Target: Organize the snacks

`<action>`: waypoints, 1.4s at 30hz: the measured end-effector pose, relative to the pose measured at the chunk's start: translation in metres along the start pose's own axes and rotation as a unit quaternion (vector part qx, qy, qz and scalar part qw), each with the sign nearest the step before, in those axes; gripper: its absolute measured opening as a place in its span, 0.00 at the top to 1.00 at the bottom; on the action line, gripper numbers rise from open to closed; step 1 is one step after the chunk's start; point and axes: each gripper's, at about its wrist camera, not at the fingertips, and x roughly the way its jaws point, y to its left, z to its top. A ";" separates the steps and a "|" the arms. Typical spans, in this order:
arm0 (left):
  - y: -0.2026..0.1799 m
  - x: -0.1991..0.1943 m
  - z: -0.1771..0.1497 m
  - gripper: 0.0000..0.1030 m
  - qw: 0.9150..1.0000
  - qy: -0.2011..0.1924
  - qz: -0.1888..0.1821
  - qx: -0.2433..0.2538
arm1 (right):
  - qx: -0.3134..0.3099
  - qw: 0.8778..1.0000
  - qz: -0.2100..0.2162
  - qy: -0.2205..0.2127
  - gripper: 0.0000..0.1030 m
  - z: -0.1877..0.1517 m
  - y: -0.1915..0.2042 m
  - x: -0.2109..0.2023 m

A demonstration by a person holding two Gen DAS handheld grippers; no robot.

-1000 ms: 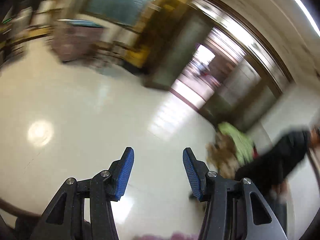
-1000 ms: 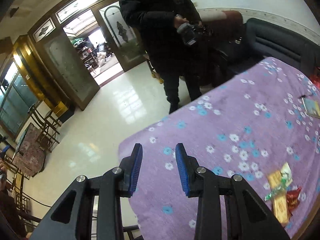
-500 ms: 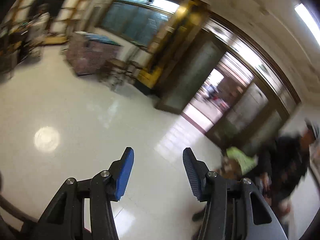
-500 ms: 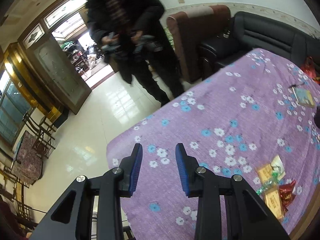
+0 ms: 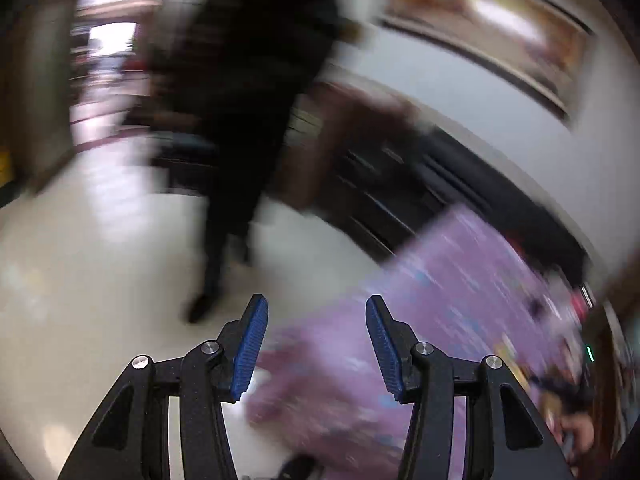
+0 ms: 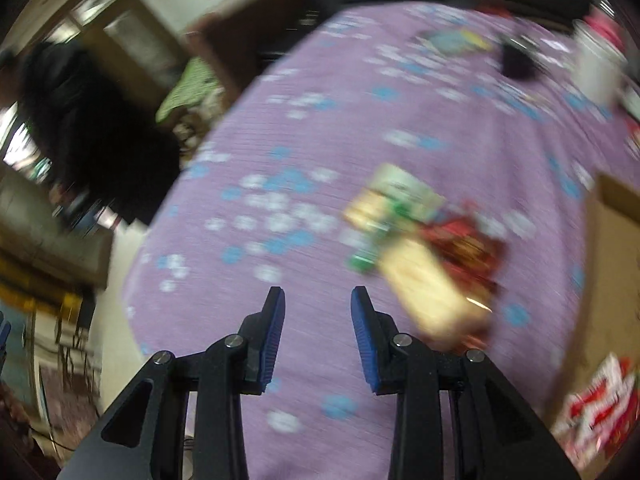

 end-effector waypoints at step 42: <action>-0.245 0.219 -0.036 0.48 0.883 0.262 -0.270 0.281 | -0.098 0.989 -0.102 0.052 0.67 -0.005 0.035 0.080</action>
